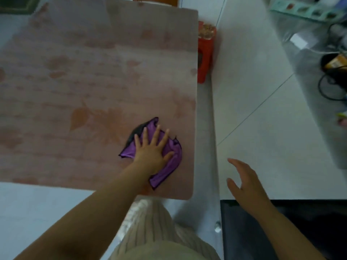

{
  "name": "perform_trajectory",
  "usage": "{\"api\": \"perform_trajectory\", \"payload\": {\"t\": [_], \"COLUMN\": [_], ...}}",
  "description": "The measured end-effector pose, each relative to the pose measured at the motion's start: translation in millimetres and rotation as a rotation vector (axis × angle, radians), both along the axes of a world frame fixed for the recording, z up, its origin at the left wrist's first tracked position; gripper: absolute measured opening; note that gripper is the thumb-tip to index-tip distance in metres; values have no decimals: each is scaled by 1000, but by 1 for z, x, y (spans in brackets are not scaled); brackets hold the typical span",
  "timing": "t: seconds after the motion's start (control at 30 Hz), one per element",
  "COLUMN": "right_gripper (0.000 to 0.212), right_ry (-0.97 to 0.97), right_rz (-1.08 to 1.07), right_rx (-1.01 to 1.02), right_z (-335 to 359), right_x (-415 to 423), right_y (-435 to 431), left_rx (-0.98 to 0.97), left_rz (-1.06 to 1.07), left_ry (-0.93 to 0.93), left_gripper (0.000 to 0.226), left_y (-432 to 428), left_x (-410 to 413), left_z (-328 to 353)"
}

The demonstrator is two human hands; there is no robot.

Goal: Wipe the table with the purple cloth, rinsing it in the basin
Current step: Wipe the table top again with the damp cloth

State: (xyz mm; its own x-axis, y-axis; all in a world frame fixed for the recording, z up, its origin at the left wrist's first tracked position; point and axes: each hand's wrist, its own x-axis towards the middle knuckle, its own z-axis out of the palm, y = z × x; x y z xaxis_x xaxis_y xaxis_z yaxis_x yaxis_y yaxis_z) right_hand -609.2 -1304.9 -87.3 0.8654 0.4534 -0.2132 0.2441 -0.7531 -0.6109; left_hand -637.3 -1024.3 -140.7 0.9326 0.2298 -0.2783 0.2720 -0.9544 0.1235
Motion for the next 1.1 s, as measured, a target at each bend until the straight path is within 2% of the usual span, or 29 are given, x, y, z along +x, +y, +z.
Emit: {"api": "perform_trajectory", "payload": {"t": [0.07,0.17,0.27,0.43,0.6,0.7,0.77,0.83,0.9,1.03,1.1], "right_gripper": [53,56,58,60,61,66,64,62,62,62,62], "right_ry": [13,49,67,-23,-60,-110,-138,-148,-138,-103,-114], "right_rz": [54,162,308,538,708,807,838,858,870,948,1003], "right_rx": [5,16,-8,-80,-146,-149,-130,-136,-140,-166,-159], "right_z": [4,8,11,-2,-22,-25,-22,-19,-17,-18,-20], "right_x": [19,45,65,103,152,179,193,204,210,214,216], "right_y": [5,26,48,77,110,137,157,177,193,222,233], "left_rx": [35,71,54,76,89,101,62,22,35,13,-58], "left_rz": [135,497,749,853,947,805,661,620,750,1253,1329], "left_ry": [-23,-76,-38,-14,-19,-56,-54,-20,-4,50,82], "left_gripper": [89,81,80,77,73,71,77,82,90,103,102], "left_y": [13,55,87,91,90,56,26,16,20,50,52], "left_x": [-9,-40,-60,-37,22,56,66,56,25,-77,-100], "left_z": [-1,-5,-1,-7,-5,-11,-11,-8,-5,-11,-13]}}
